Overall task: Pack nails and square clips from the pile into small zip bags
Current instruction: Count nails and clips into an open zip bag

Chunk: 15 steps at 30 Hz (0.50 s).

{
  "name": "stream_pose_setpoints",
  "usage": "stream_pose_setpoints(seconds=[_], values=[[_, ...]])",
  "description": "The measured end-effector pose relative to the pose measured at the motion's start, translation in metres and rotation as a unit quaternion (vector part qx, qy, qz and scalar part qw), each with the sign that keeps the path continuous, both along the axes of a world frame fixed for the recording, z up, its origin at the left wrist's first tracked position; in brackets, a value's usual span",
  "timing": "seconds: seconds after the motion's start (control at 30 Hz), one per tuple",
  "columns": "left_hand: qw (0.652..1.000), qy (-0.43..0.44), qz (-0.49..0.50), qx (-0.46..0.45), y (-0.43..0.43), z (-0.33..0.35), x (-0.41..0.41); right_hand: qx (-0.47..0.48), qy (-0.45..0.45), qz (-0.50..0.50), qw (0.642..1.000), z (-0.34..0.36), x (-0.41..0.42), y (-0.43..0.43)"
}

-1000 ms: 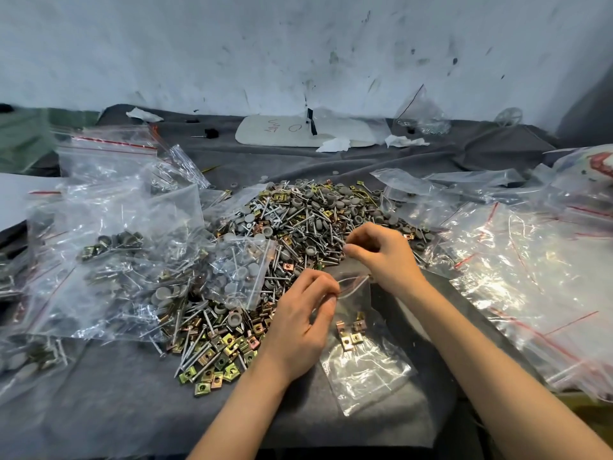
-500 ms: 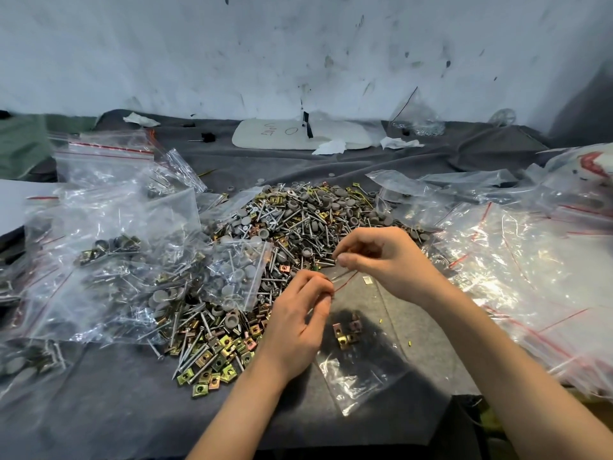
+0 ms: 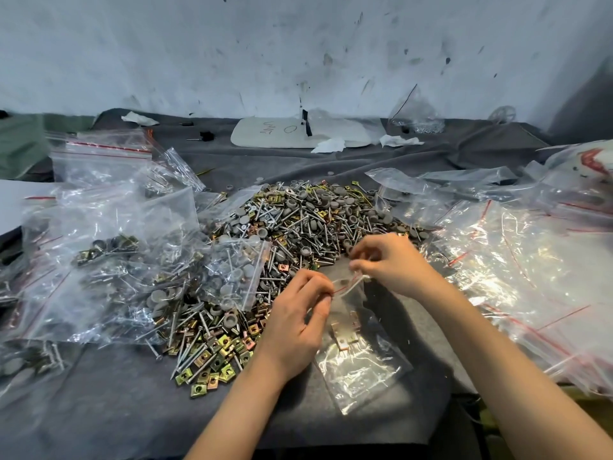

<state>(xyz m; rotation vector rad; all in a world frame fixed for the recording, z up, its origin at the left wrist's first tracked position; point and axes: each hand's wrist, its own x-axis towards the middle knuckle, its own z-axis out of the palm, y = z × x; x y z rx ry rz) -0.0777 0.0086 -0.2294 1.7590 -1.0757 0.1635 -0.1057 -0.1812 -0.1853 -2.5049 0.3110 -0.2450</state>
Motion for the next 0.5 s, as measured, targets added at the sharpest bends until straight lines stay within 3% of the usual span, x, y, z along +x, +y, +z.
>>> stream_pose_setpoints(seconds=[0.07, 0.27, 0.37, 0.43, 0.5], values=[[1.000, -0.003, -0.002, 0.001, -0.001, -0.001, 0.000, -0.070, 0.054, -0.010, 0.996, -0.014, 0.002, -0.002], [0.993, -0.110, -0.001, 0.041, -0.002, -0.007, -0.001, -0.117, 0.041, -0.014, 0.992, -0.021, 0.006, -0.003], [0.991, -0.129, -0.012, 0.045, -0.001, -0.008, -0.001, 0.043, -0.073, -0.024, 0.996, -0.010, 0.001, -0.002], [0.990, -0.132, -0.022, 0.045, 0.001, -0.008, -0.002, 0.177, -0.192, -0.014, 0.965, 0.005, -0.005, 0.003], [0.989, -0.137, -0.035, 0.038, 0.001, -0.006, -0.003, 0.246, -0.264, 0.032, 0.932, 0.021, -0.012, 0.012]])
